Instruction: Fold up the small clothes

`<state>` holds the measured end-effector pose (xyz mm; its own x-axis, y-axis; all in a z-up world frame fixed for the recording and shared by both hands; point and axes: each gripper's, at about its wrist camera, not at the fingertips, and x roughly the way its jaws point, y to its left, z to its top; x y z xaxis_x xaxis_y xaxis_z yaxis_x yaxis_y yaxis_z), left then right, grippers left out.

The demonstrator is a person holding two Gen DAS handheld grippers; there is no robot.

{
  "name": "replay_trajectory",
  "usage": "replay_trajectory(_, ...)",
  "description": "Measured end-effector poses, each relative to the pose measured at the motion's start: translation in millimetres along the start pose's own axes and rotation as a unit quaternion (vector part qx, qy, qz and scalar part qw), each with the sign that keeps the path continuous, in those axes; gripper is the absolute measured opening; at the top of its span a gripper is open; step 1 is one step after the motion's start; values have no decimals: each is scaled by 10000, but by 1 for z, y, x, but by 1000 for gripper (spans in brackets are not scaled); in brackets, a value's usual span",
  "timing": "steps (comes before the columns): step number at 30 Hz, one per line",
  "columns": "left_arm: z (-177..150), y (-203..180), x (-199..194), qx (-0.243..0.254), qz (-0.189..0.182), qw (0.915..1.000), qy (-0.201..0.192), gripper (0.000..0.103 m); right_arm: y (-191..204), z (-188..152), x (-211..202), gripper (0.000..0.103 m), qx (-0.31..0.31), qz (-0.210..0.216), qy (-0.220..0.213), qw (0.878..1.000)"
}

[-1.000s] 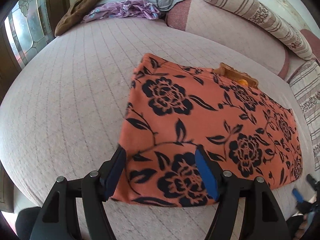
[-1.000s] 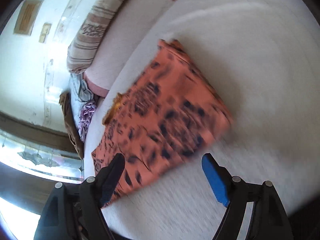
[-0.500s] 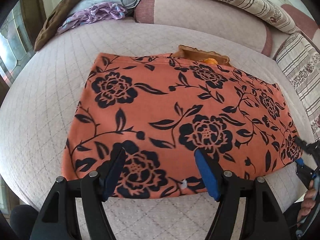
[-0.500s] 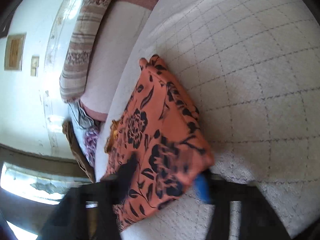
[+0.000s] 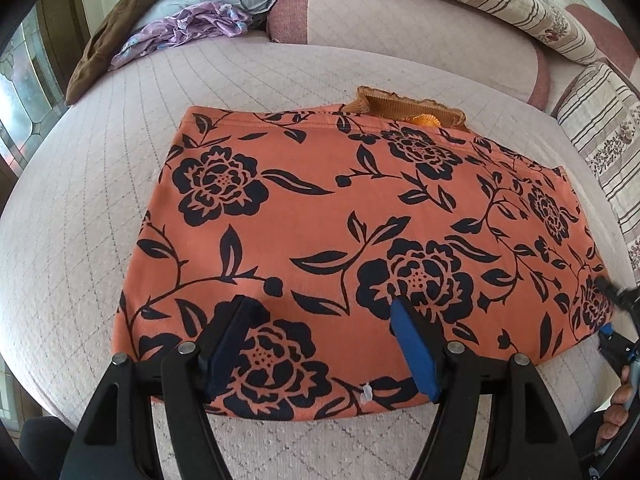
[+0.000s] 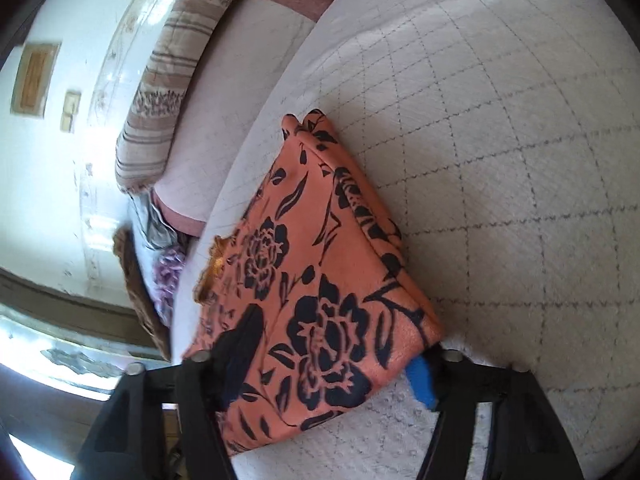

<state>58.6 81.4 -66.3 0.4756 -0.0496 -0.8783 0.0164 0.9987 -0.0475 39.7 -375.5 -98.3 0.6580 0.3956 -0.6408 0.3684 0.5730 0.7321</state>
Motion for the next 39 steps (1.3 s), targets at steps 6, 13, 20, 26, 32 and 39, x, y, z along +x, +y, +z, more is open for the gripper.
replay_trajectory(6, 10, -3, -17, -78, -124, 9981, -598, 73, 3, 2, -1, 32, -76, -268, 15, 9996)
replay_trajectory(13, -2, -24, 27, 587, 367, 9969, -365, 80, 4, 10, 9, 13, -156, -338, 122, 9992)
replay_trajectory(20, 4, -24, 24, 579, 281, 9976, -238, 80, 27, -5, 2, 22, -1238, -1480, 102, 9812)
replay_trajectory(26, 11, -20, 6, 280, -174, 9984, -465, 80, 10, 17, -38, 71, -564, -680, -263, 9957)
replay_trajectory(32, -4, -38, 29, 760, 192, 9965, -294, 83, 24, 73, -22, 71, -843, -449, -18, 9954)
replay_trajectory(39, -4, -37, 31, 755, 157, 9968, -230, 84, 43, 136, 77, 60, -1167, -555, 914, 9874)
